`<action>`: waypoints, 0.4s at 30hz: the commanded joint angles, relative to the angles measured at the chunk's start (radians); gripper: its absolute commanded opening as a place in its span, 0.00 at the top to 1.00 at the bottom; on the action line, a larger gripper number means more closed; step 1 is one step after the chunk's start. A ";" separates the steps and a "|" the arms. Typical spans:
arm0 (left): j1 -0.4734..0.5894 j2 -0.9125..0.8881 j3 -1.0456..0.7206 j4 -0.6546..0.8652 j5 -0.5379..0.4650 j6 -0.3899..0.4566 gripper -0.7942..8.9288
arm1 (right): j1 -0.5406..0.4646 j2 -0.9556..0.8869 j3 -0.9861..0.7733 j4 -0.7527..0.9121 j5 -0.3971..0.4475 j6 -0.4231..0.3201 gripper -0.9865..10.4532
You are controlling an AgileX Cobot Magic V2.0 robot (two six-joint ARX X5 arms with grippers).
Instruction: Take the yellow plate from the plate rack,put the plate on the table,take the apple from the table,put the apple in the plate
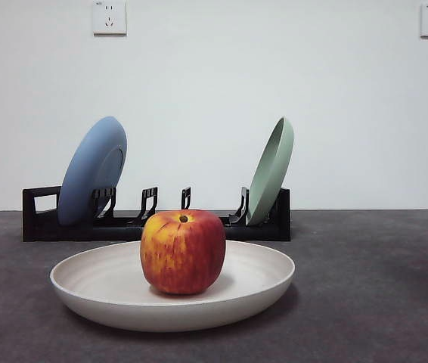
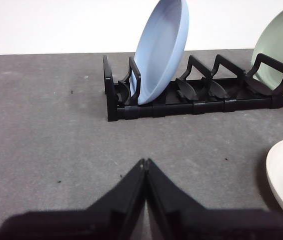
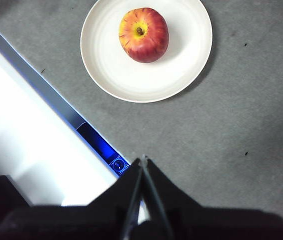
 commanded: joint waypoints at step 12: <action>0.003 0.008 -0.010 0.007 -0.003 -0.006 0.92 | -0.114 -0.077 -0.011 0.080 0.052 -0.094 0.91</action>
